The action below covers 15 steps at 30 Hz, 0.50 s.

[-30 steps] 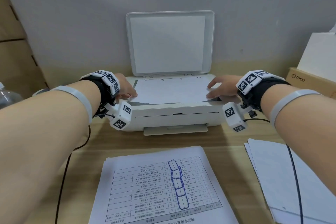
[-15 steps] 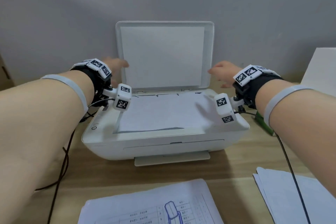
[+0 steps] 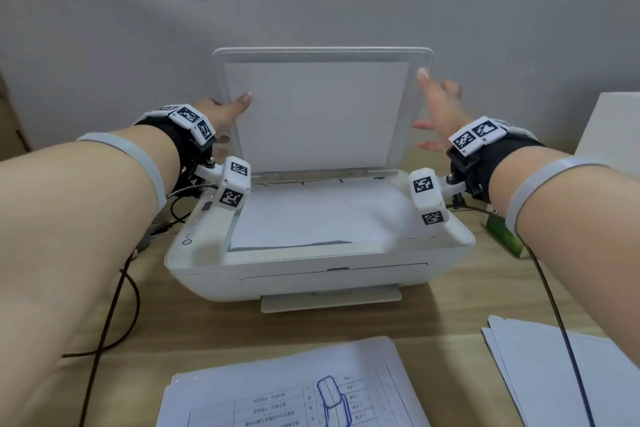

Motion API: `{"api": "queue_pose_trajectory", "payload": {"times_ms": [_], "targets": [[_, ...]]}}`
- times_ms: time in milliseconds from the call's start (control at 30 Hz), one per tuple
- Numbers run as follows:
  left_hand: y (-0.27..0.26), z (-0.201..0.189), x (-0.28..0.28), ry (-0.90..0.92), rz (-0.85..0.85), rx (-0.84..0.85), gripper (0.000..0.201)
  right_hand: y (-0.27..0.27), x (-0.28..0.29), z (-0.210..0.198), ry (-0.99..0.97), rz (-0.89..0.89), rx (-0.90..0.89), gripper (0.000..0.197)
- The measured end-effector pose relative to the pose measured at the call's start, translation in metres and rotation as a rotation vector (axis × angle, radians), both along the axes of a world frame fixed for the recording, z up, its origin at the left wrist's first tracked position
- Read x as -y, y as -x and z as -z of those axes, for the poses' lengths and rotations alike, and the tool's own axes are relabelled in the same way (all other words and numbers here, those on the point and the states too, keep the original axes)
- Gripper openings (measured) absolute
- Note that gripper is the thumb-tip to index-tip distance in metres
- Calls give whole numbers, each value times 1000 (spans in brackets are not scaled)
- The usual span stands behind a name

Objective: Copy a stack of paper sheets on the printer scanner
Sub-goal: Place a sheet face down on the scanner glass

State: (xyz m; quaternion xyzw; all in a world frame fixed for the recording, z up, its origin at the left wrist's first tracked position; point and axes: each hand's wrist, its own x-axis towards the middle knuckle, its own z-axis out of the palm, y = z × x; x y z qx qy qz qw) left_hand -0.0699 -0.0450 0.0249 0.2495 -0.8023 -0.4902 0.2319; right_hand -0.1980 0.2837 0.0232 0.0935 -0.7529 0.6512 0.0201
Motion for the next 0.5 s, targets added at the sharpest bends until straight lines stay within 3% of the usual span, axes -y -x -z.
{"api": "queue_pose_trajectory", "payload": {"times_ms": [67,167,233,333,400,500], "targets": [[-24,-4,-24,-4,0,2,130,-11,-4,-9,31,30,-10,68],[-49,-2,-42,62,44,68,103,-28,-12,-17,17,70,18,62],[-62,5,-45,66,44,77,106,-39,-21,-13,-36,40,22,68],[-84,16,-48,198,63,180,105,-57,-34,2,-113,23,12,42],[-99,22,-55,273,126,262,84,-64,-40,17,-254,24,-5,30],[-115,36,-56,392,189,375,64,-72,-46,41,-549,5,-37,35]]}}
